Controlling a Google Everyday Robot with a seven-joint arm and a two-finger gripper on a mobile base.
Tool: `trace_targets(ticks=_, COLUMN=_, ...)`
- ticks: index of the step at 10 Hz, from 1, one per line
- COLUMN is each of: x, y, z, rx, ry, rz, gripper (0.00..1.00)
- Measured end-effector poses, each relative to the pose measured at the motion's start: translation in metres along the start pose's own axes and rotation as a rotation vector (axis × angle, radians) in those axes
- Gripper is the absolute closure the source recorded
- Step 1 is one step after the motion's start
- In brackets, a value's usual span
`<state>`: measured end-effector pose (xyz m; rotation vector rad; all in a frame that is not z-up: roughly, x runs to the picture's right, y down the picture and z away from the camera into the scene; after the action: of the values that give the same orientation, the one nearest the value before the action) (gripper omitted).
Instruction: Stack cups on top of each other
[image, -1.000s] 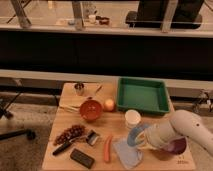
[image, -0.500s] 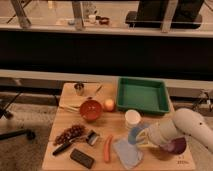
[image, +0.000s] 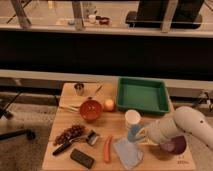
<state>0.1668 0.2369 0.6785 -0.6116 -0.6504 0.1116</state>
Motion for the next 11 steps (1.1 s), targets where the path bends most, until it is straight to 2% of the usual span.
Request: trace_targets(ticks=11, x=0.004, y=-0.021, z=-0.033, rx=0.048, ry=-0.032, rz=0.022, gripper=1.0)
